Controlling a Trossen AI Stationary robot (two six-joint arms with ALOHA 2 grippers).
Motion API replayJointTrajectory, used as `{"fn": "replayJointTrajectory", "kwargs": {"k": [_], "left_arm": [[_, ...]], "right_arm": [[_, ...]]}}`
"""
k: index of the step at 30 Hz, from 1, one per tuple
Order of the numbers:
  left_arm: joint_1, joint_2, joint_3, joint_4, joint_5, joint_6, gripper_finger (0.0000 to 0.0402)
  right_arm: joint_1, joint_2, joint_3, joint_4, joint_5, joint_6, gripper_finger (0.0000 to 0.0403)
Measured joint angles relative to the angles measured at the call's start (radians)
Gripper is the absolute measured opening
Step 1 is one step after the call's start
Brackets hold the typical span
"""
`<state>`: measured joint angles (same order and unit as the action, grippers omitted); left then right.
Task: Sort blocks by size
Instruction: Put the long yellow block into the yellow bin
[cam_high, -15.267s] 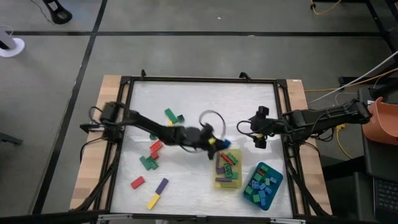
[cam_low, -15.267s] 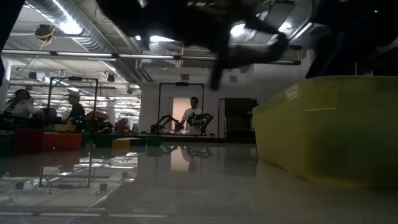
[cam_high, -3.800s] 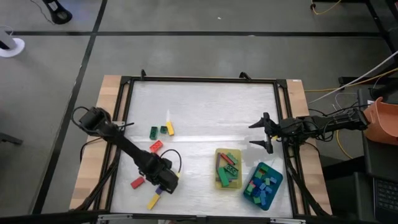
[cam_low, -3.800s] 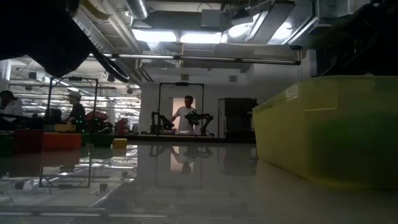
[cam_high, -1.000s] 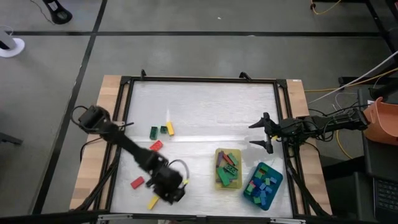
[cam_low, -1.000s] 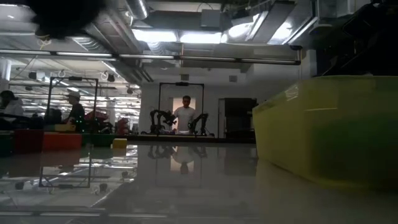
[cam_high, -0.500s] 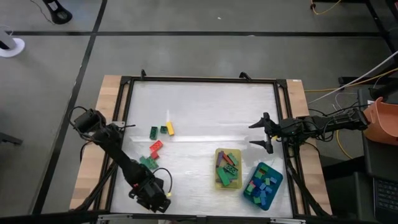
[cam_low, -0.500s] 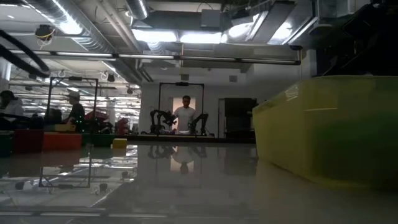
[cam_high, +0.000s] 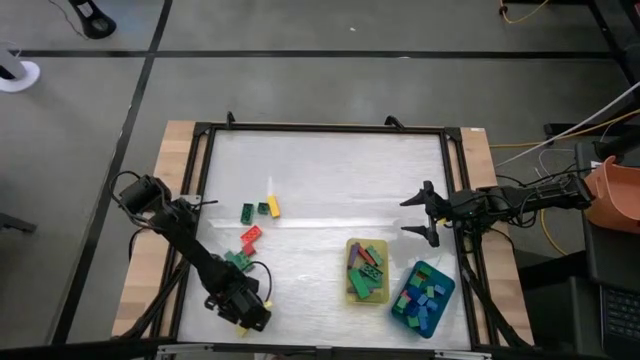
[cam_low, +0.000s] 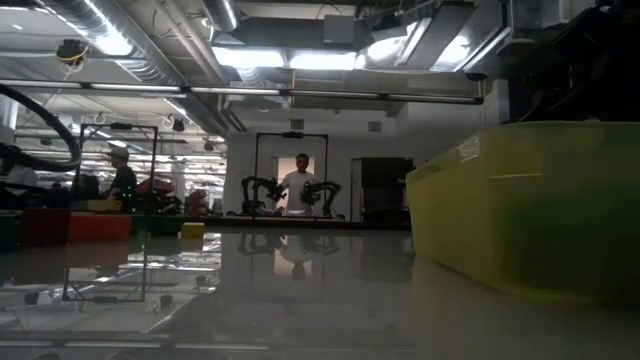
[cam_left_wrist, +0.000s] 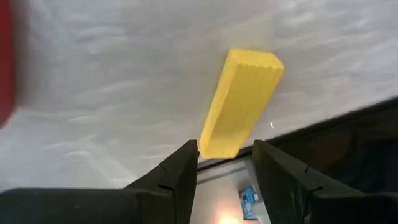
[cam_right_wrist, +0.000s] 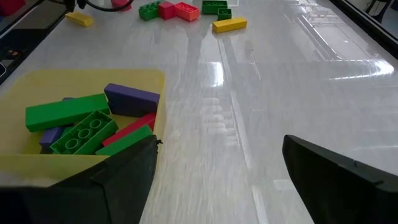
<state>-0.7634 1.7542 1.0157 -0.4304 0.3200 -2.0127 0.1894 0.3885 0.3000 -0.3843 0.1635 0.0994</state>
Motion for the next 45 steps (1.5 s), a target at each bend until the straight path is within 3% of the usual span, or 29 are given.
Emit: {"fn": "replayJointTrajectory", "kwargs": {"k": [14, 45], "left_arm": [[0.000, 0.000, 0.000, 0.000, -0.130, 0.079, 0.0141], [-0.003, 0.000, 0.000, -0.006, -0.249, 0.201, 0.0141]], "right_arm": [[0.000, 0.000, 0.000, 0.000, 0.000, 0.000, 0.0344], [0.000, 0.000, 0.000, 0.000, 0.000, 0.000, 0.0344]]}}
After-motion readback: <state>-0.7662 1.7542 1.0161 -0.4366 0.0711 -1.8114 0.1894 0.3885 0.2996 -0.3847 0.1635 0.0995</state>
